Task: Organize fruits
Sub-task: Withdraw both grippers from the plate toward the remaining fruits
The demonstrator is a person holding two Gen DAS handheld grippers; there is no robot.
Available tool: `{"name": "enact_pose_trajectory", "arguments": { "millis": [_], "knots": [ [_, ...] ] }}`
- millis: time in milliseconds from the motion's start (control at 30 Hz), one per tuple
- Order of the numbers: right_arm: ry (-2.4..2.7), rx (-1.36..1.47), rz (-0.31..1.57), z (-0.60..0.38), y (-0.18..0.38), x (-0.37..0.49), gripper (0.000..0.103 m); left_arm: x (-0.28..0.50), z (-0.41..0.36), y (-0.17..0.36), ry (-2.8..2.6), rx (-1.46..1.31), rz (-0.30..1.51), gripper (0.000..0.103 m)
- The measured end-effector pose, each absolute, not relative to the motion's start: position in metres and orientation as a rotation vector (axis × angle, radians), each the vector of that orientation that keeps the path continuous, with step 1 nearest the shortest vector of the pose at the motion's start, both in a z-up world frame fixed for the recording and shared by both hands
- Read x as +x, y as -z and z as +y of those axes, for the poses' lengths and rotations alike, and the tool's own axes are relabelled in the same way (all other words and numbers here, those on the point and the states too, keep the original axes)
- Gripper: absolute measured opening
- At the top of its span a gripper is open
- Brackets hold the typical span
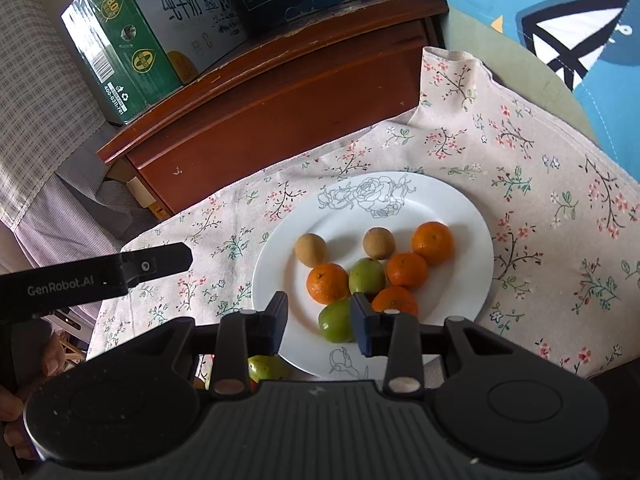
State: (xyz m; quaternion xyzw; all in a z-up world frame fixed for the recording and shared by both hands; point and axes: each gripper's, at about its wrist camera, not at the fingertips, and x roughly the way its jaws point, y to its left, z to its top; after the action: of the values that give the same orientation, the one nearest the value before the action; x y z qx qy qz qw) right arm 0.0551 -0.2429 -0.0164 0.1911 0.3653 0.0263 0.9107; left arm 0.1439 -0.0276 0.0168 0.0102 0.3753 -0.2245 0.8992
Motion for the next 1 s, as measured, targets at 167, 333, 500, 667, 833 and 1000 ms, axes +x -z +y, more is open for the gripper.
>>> {"name": "enact_pose_trajectory", "arguments": {
  "millis": [167, 333, 500, 667, 833, 1000],
  "knots": [
    [-0.071, 0.388, 0.76, -0.237, 0.017, 0.048, 0.036, 0.133, -0.02, -0.015, 0.455, 0.039, 0.792, 0.079],
    [-0.087, 0.38, 0.768, -0.231, 0.017, 0.041, 0.036, 0.123, -0.014, -0.011, 0.445, 0.06, 0.814, 0.079],
    [-0.092, 0.39, 0.777, -0.228, 0.019, 0.034, 0.036, 0.114, -0.012, -0.004, 0.43, 0.098, 0.839, 0.079],
    [-0.106, 0.399, 0.795, -0.22, 0.023, 0.025, 0.04, 0.11, -0.007, 0.003, 0.414, 0.118, 0.861, 0.08],
    [-0.156, 0.388, 0.831, -0.204, 0.029, 0.015, 0.04, 0.107, -0.001, 0.009, 0.413, 0.129, 0.877, 0.08],
    [-0.229, 0.337, 0.869, -0.183, 0.036, 0.012, 0.04, 0.103, 0.005, 0.017, 0.421, 0.156, 0.901, 0.08]
  ]
}}
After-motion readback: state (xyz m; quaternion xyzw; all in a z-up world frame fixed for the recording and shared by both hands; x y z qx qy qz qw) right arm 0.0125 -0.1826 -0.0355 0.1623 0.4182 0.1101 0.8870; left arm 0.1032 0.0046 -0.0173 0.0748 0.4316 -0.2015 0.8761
